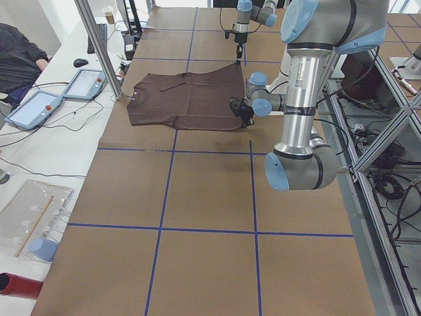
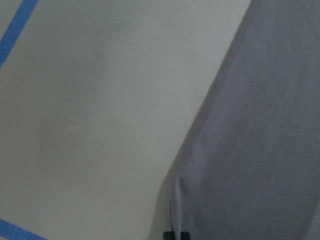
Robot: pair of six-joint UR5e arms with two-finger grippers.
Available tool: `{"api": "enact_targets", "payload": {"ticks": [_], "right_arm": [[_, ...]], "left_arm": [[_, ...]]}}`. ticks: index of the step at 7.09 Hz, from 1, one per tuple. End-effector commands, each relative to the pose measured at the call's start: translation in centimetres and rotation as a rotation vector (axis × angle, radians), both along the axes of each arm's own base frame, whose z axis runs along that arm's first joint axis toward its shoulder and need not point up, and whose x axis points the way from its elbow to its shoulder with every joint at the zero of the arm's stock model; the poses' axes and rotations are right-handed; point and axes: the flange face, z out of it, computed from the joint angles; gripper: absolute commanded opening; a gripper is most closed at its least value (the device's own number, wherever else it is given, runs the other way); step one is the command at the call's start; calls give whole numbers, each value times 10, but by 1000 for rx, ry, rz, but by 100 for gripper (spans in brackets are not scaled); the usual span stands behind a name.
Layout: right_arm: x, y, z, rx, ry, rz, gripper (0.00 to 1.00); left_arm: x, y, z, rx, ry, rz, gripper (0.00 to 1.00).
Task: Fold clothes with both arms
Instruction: 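Grasp the two hem corners with the left and right grippers, then lift the hem with both grippers and fold it toward the collar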
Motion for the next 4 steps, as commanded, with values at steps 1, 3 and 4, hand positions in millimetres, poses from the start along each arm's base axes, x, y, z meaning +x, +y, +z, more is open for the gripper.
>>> {"api": "enact_targets", "payload": {"ticks": [1, 3, 4], "right_arm": [[27, 5, -1, -55, -19, -67, 0], [76, 36, -11, -98, -49, -160, 0], [88, 49, -24, -115, -82, -221, 0]], "left_arm": [[-46, 11, -53, 8, 7, 17, 0], [-89, 26, -102, 58, 99, 91, 0], [-91, 50, -115, 50, 141, 155, 0]]}}
